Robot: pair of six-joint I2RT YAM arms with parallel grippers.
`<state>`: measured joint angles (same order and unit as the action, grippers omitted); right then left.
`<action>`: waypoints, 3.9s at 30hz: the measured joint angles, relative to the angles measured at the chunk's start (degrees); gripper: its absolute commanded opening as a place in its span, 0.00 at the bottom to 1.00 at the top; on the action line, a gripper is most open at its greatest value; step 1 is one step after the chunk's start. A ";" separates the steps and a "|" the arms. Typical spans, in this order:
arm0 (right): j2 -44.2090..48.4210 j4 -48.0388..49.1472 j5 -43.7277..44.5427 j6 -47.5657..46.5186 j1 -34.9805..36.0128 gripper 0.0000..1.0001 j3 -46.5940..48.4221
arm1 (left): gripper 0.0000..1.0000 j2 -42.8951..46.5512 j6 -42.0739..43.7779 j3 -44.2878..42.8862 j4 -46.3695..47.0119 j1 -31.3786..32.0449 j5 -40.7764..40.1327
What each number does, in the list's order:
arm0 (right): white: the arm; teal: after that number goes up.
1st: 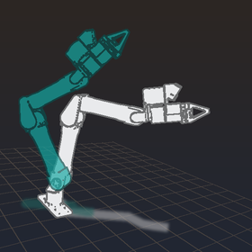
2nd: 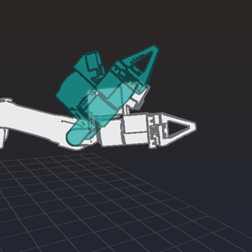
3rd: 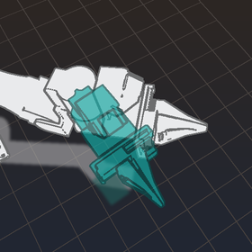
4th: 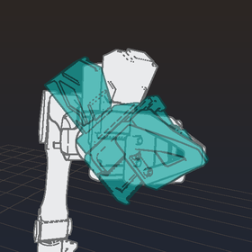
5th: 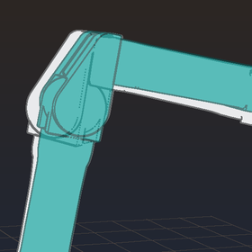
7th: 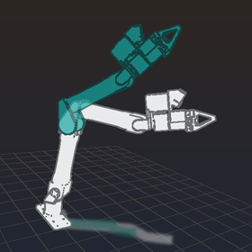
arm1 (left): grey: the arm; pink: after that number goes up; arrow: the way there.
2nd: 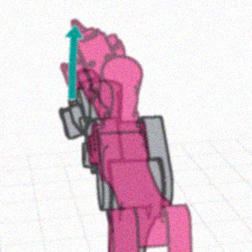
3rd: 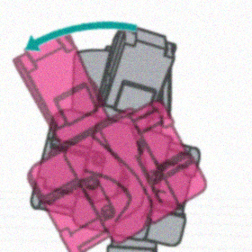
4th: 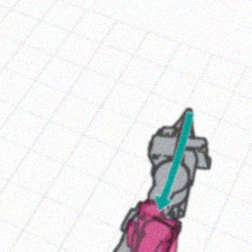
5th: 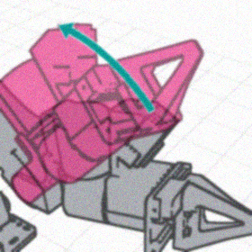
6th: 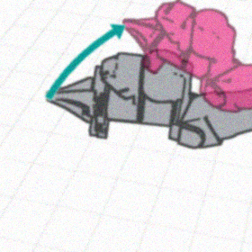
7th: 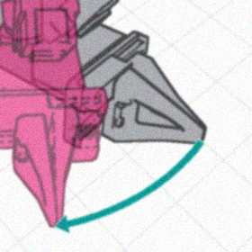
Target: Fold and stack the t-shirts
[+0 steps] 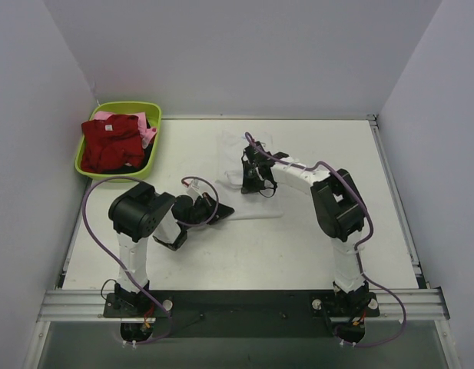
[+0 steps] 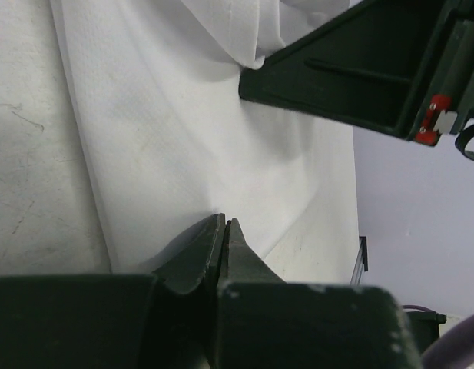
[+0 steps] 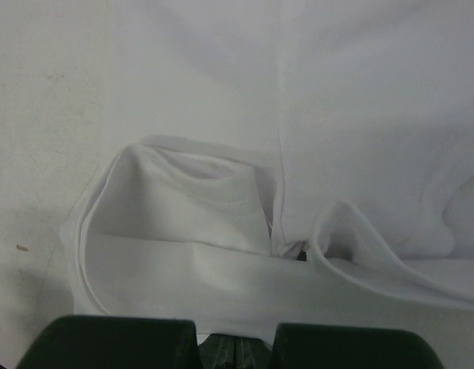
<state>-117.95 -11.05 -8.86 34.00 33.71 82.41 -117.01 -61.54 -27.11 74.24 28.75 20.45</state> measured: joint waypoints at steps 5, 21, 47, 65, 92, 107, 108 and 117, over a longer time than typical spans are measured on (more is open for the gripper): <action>-1.97 -0.98 0.13 -0.66 -1.07 0.00 4.37 | 0.00 0.00 -0.24 0.74 0.74 0.00 0.15; -14.14 -2.45 1.46 -4.35 -5.38 0.00 23.61 | 0.00 0.00 -0.39 2.01 2.32 0.00 0.68; 36.44 -0.35 13.18 -7.61 -4.44 0.71 -24.15 | 0.76 43.60 19.41 -17.75 -74.51 3.02 -14.97; 44.92 5.79 8.04 -0.72 -9.73 0.70 -42.62 | 0.71 37.64 15.80 -6.34 -77.18 3.04 -16.87; 33.90 15.61 1.92 3.39 -9.79 0.69 -43.10 | 0.12 23.93 12.63 -14.64 -70.90 2.99 -16.76; 28.70 21.38 -0.28 5.40 -10.16 0.37 -42.01 | 0.00 22.80 12.68 -15.37 -70.77 2.62 -16.37; 27.93 22.01 -0.63 5.77 -10.19 0.27 -41.94 | 0.00 22.80 12.70 -15.34 -70.77 2.54 -16.35; 25.40 24.41 -2.56 7.93 -10.56 0.00 -41.86 | 0.00 23.37 12.66 -13.86 -69.22 1.25 -15.26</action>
<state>-92.55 13.37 -11.42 41.93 23.16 40.56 -93.65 -48.88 -40.97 5.02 30.00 5.19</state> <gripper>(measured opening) 0.034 0.024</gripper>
